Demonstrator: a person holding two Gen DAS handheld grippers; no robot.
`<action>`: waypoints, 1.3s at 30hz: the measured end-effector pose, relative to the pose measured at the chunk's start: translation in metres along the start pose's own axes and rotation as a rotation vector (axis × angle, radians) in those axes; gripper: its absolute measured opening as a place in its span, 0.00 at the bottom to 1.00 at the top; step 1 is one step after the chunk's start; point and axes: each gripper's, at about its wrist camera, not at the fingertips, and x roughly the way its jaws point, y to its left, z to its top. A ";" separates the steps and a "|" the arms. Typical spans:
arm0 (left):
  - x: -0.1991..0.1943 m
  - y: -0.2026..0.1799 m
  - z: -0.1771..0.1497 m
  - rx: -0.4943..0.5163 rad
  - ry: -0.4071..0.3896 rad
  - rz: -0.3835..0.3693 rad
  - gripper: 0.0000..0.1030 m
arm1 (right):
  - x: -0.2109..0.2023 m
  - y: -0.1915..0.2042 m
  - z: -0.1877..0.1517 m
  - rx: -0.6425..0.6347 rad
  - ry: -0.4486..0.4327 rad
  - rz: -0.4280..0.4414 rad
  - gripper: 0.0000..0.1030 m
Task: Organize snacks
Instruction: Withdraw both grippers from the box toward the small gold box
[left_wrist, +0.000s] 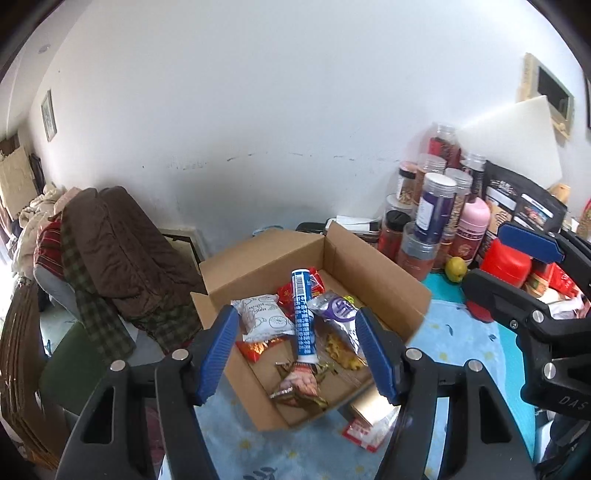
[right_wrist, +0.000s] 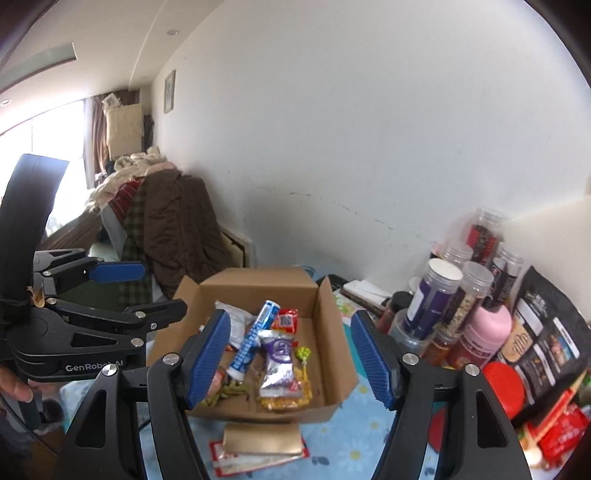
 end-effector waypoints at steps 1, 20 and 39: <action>-0.007 -0.002 -0.004 0.001 -0.008 0.003 0.64 | -0.007 0.001 -0.001 0.004 -0.004 -0.001 0.71; -0.064 -0.042 -0.085 0.057 -0.032 -0.106 0.64 | -0.075 0.018 -0.078 0.073 0.009 -0.046 0.80; -0.005 -0.053 -0.150 -0.042 0.088 -0.192 0.64 | -0.036 0.005 -0.168 0.156 0.146 -0.031 0.80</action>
